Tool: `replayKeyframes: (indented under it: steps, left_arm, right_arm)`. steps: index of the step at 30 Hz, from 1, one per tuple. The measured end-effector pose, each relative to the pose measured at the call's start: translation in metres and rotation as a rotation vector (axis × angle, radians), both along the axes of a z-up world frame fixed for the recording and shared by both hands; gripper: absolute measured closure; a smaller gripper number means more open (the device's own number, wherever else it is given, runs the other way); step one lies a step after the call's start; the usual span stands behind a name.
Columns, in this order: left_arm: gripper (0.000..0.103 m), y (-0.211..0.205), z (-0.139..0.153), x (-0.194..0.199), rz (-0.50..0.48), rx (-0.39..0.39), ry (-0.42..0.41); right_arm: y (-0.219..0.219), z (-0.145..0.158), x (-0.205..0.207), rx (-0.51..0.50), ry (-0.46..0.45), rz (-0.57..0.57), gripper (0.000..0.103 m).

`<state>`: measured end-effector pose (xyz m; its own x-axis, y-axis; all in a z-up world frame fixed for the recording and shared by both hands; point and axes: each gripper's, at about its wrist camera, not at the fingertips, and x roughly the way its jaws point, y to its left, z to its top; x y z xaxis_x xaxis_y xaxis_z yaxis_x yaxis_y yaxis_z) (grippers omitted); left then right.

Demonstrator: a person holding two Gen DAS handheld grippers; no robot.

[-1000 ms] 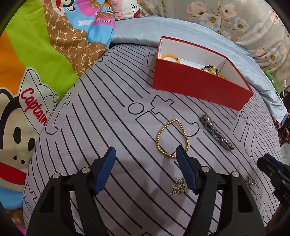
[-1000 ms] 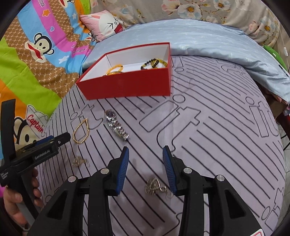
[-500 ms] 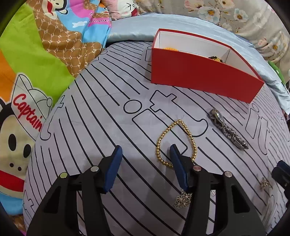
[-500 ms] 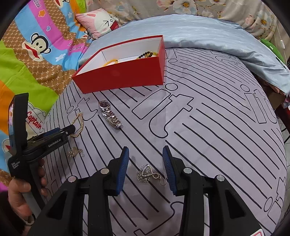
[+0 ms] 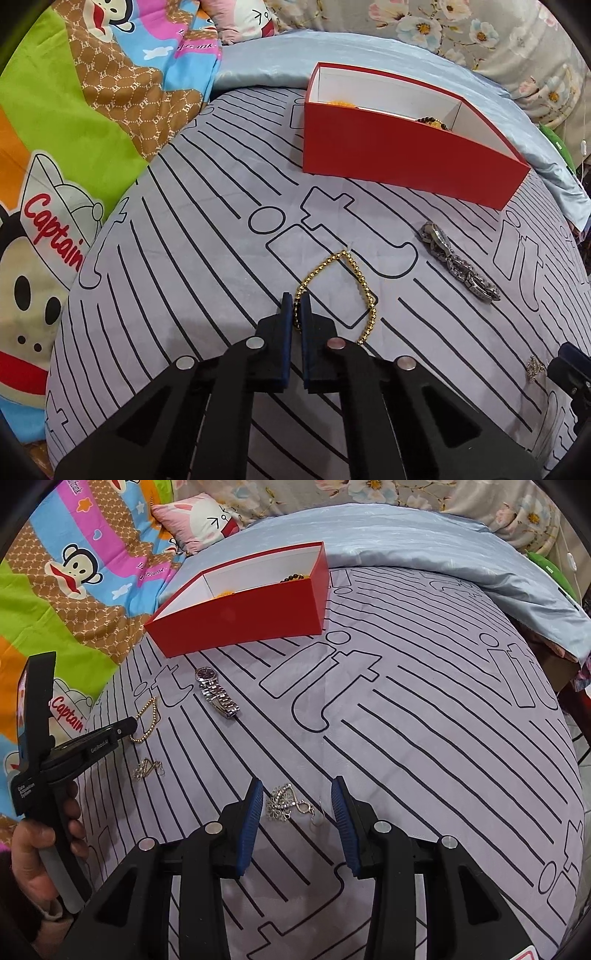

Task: Organize jewelry
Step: 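Grasp the gold bead bracelet with the left gripper, then grasp the silver wristwatch with the right gripper while the left gripper holds the gold bracelet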

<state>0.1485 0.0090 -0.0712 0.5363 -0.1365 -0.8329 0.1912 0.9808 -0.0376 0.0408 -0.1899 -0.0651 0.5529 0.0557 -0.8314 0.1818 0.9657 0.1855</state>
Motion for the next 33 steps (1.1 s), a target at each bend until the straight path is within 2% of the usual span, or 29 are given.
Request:
replayKeyframes:
  steps: [9,14,22,33]
  left_arm:
    - [0.099,0.004,0.015,-0.014,-0.005,-0.05,0.01]
    - [0.1,0.004,0.021,-0.016,-0.005,-0.057,0.007]
    - [0.1,0.011,0.015,-0.011,0.013,-0.053,0.027]
    - [0.099,0.015,0.004,-0.005,0.022,-0.062,0.053]
  right_arm:
    - [0.003,0.001,0.0,0.009,-0.004,0.022,0.065]
    - [0.022,0.002,0.028,0.009,-0.016,0.093,0.065]
    - [0.053,0.003,0.092,-0.003,-0.051,0.201,0.065]
    - [0.068,-0.007,0.138,0.009,-0.046,0.257,0.065]
